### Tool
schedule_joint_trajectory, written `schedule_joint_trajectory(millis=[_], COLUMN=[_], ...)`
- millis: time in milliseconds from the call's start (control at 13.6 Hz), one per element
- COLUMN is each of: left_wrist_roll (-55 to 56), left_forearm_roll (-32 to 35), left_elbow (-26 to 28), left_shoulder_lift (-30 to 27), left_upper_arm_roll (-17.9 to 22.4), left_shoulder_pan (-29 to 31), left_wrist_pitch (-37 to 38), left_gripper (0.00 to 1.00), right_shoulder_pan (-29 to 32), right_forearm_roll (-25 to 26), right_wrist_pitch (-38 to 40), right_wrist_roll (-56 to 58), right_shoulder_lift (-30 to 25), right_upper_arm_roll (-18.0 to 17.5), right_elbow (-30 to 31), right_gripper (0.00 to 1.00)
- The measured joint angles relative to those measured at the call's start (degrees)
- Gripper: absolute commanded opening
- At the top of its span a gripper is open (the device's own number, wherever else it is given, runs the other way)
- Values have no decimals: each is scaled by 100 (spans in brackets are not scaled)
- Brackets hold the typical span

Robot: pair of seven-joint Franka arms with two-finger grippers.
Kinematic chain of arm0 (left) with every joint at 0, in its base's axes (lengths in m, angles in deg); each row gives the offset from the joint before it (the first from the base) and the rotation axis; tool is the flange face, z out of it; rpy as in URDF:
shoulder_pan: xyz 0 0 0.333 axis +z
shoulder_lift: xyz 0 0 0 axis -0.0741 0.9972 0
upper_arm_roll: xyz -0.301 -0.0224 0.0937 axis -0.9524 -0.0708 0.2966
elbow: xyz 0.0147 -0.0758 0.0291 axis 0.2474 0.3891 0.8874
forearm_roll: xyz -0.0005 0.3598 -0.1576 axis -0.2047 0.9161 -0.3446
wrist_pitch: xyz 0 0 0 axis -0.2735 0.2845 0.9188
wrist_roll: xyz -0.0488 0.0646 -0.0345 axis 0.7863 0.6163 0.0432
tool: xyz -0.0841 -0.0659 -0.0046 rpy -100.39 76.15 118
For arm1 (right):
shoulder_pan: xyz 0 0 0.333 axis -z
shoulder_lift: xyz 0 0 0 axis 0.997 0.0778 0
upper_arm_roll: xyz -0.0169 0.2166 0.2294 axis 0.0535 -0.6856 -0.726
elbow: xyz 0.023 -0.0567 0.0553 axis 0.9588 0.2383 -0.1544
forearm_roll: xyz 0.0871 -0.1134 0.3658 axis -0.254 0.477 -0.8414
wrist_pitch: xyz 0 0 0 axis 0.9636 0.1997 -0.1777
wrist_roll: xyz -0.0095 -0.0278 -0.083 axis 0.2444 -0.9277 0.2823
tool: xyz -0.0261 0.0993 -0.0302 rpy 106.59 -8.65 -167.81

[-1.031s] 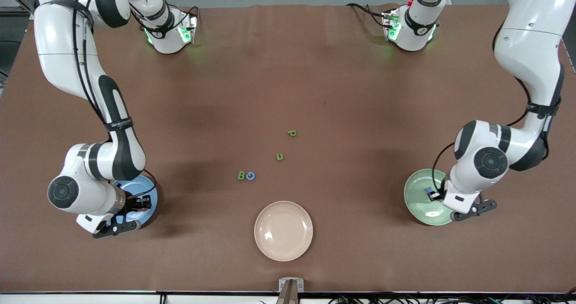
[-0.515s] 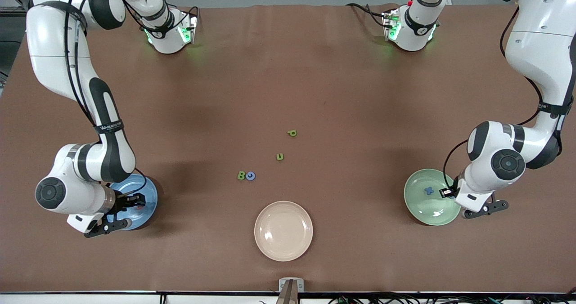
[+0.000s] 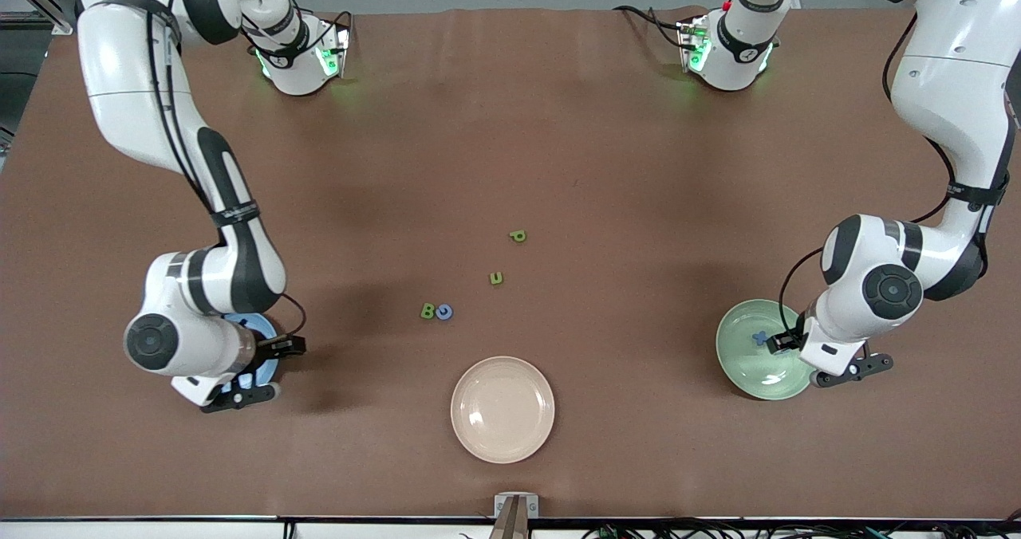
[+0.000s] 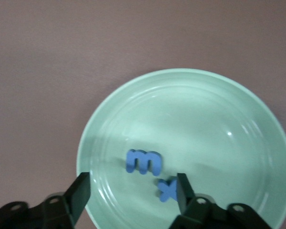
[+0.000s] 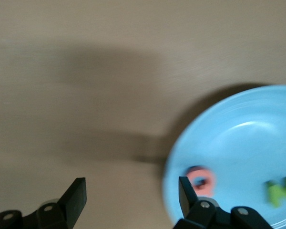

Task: Sort uppercase to blue plate, lowercase to green plate
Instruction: 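Reach the green a with the left gripper while the right grasps G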

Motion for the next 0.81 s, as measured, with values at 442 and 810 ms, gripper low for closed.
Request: schedule_joint_trajectory(millis=[442,810], left_wrist_roll=[1365,2884], left_forearm_roll=[-198,-207], left_elbow=[-78,-30], left_shoulder_lift=[-83,-77], left_upper_arm_roll=[-1454,-1707], left_shoulder_pan=[-76,-1010], left_wrist_pitch=[769,794], left_gripper=[99,82], right_shoulder_pan=[-853,-1676], right_forearm_roll=[-253,-263], right_wrist_pitch=[121,47], right_wrist_roll=[-1568,-4386], right_shoulder_lift=[-40,-39], right_upper_arm_roll=[-108,-115], right_elbow=[4,10], right_gripper=[86,83])
